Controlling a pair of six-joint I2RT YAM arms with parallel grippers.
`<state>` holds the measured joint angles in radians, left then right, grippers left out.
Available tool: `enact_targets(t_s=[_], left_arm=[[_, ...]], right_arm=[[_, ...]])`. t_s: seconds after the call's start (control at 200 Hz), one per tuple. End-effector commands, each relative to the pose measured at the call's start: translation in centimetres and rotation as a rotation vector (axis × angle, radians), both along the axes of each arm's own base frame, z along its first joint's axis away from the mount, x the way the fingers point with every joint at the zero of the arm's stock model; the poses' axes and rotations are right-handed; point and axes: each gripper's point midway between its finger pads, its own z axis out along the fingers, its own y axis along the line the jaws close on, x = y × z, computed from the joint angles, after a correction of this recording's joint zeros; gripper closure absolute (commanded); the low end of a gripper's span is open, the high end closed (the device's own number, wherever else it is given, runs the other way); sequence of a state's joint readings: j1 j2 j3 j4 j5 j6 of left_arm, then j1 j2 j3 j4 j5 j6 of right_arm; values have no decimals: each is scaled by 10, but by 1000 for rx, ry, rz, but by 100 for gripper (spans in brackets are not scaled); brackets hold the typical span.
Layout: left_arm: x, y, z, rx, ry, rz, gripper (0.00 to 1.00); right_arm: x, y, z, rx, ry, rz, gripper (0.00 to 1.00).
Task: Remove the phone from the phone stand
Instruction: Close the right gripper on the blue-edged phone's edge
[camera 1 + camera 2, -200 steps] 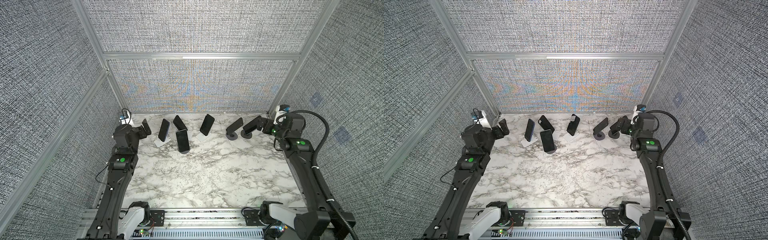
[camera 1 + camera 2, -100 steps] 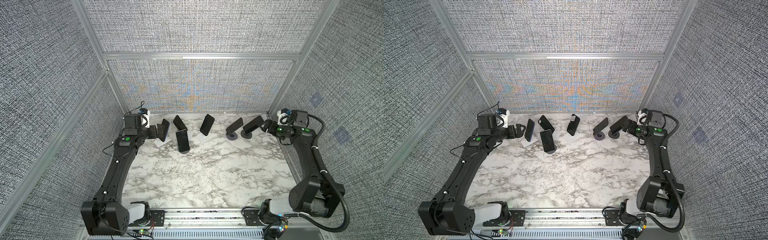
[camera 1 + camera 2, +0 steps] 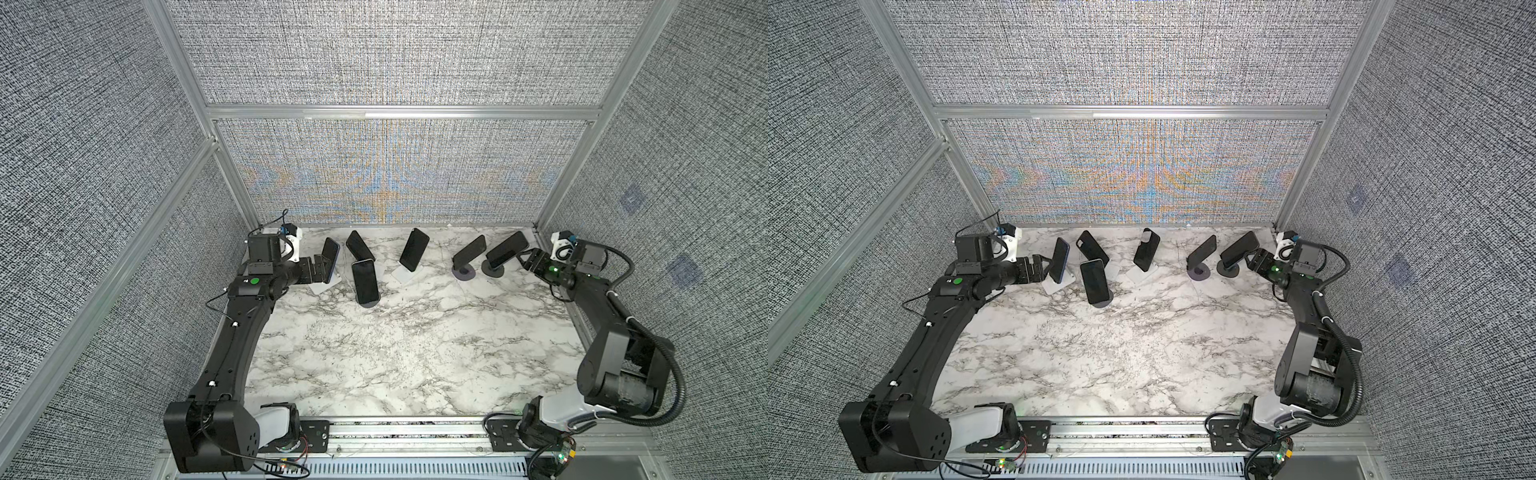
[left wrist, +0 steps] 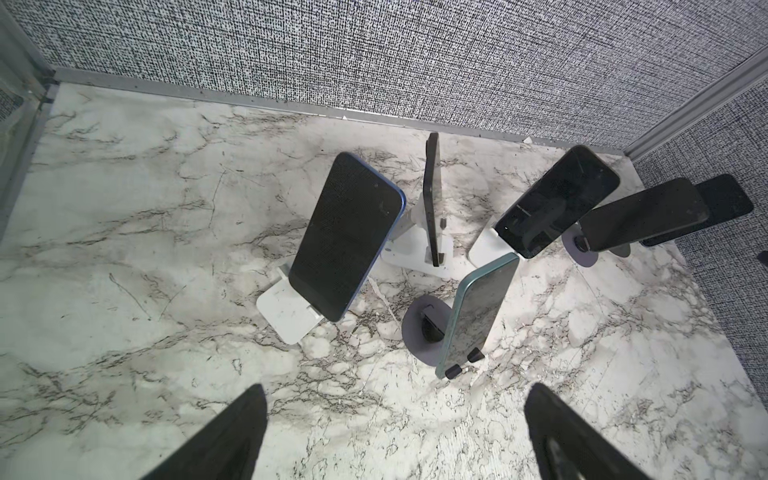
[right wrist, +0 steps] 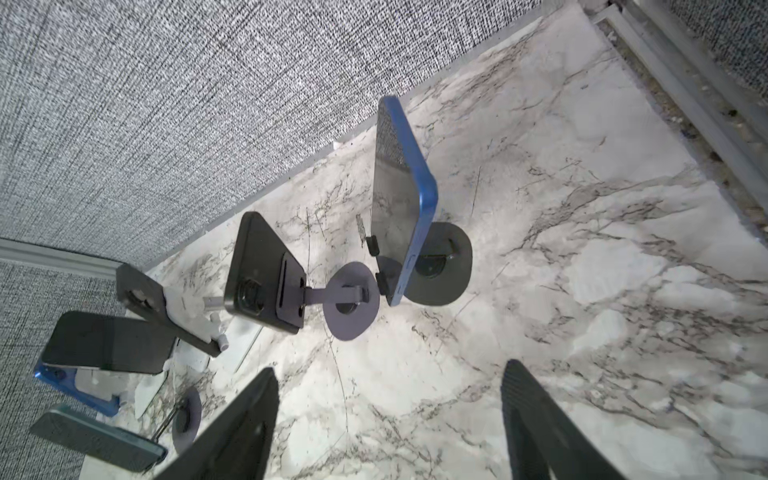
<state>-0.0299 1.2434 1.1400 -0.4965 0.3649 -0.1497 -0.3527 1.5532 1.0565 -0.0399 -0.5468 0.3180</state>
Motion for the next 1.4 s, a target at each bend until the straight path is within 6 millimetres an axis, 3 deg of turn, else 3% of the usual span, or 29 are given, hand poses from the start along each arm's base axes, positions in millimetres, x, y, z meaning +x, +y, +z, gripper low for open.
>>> enact_targets(t_s=[0.0,0.195,0.385,0.735,1.051,1.396], left_arm=[[0,2,2,11,-14,3,3],[1,4,1,9,-13,16,3],[3,10,1,16,-24,36,3],[5,16,3,14,-43,62,3],[6,21,1,19,-38,79,3],[7,24,-2,21,-27,87,3]], right_arm=[[23,-7,23,-8,-153,-23,28],[38,-12,8,42,-164,-44,30],[52,-5,-3,59,-184,-25,31],[83,-2,-13,73,-214,-22,35],[97,-9,-17,43,-215,-41,35],[106,-6,-22,15,-191,-24,42]])
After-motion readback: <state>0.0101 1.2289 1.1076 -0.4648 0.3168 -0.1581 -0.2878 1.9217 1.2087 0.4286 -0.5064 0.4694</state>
